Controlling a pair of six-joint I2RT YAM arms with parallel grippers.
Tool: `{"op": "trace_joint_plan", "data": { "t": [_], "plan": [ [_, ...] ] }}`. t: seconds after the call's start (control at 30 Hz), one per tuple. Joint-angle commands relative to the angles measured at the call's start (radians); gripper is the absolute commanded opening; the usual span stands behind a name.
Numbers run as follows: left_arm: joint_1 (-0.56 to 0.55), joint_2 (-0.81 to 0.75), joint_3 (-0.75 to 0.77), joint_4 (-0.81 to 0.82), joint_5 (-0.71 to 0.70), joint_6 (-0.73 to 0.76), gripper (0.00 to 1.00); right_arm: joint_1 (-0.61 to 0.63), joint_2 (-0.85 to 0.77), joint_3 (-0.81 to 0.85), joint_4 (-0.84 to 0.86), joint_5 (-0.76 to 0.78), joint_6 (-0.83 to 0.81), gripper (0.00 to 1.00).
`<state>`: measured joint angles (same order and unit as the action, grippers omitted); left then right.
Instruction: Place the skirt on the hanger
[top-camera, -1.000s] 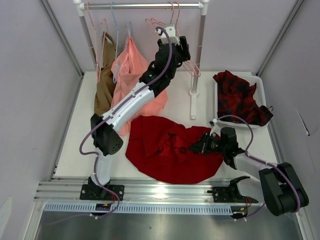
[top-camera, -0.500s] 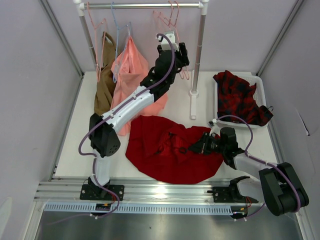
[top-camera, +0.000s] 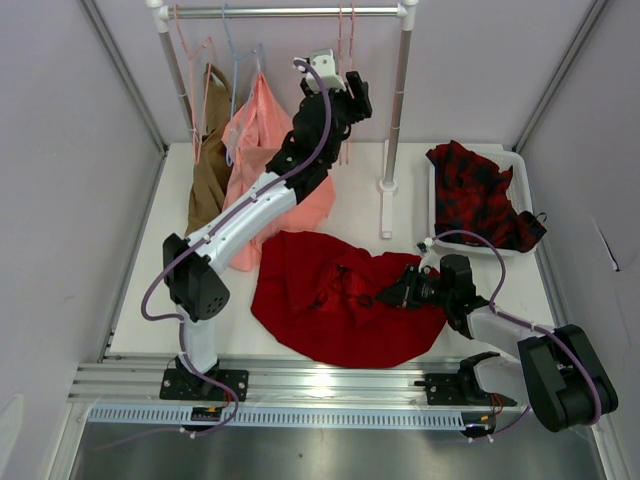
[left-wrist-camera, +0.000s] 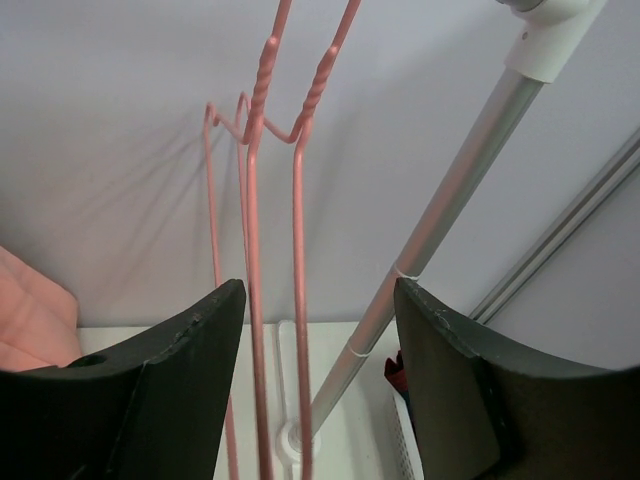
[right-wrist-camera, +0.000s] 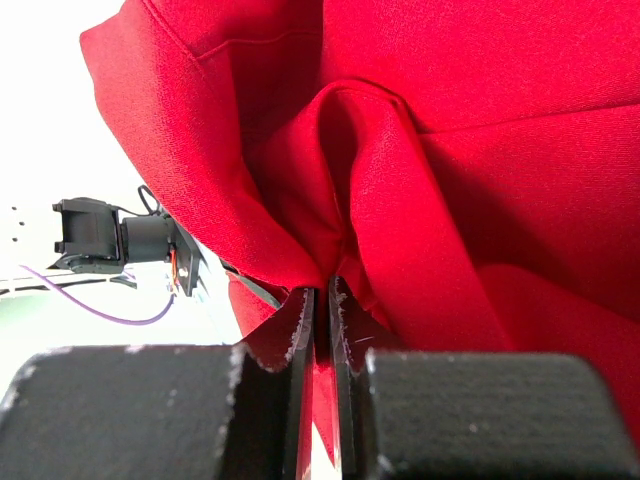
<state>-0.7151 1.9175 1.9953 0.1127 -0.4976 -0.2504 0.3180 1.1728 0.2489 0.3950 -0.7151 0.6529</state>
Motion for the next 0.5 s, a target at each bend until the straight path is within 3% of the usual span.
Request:
{"op": "trace_joint_plan", "data": {
  "t": [0.0, 0.47],
  "plan": [
    [0.022, -0.049, 0.017, 0.051, -0.009, 0.02, 0.67, 0.007, -0.013, 0.013, 0.041, -0.009, -0.018, 0.0],
    [0.135, -0.02, 0.094, 0.047, 0.085, -0.007, 0.69, 0.021, -0.009, 0.02, 0.038, -0.006, -0.024, 0.0]
  ]
}}
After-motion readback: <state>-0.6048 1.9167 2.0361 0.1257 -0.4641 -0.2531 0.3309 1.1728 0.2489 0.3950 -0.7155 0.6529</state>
